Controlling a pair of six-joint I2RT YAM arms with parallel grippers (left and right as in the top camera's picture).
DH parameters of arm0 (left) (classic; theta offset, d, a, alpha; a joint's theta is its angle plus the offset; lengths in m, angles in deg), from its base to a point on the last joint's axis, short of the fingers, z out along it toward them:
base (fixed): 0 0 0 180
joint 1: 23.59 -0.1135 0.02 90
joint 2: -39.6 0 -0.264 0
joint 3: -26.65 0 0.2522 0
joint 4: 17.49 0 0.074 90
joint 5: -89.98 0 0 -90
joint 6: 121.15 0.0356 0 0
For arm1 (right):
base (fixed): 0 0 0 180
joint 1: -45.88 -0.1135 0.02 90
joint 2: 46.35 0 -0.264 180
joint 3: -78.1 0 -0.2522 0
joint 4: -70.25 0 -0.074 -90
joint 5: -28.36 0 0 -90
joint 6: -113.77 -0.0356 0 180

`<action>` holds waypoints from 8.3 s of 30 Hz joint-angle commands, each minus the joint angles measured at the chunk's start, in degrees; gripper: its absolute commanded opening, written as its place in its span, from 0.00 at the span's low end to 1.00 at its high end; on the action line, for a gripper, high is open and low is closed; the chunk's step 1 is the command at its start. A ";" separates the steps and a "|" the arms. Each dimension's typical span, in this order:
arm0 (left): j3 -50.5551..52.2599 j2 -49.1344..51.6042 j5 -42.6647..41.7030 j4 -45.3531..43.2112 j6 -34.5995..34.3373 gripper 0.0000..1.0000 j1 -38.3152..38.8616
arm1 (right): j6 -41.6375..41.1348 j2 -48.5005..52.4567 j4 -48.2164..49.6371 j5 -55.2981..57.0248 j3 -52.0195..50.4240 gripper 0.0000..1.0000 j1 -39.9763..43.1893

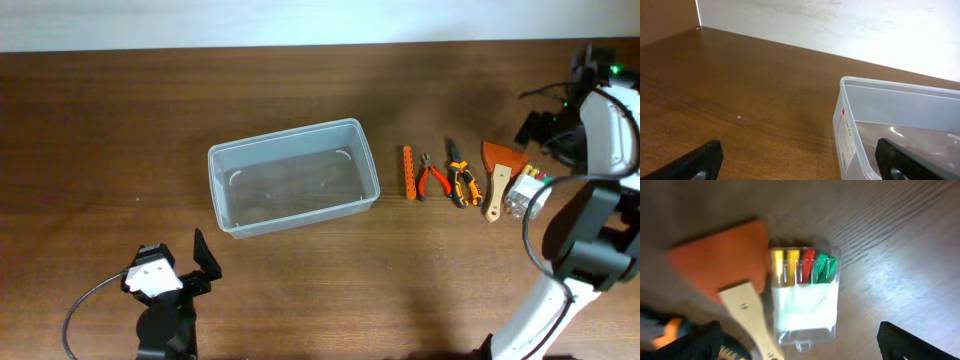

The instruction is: Pack container

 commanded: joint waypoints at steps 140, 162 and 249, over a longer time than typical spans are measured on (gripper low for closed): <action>0.22 -0.26 0.20 0.04 0.50 0.99 0.24 | 7.63 -3.04 -2.60 -8.68 1.84 0.99 -7.19; 0.22 -0.26 0.22 0.04 0.50 0.99 0.24 | 5.64 -1.16 21.40 -3.93 -21.44 0.99 -7.19; 0.22 -0.26 0.22 0.04 0.50 0.99 0.24 | 30.18 -7.32 -10.97 -11.43 23.52 0.32 -27.63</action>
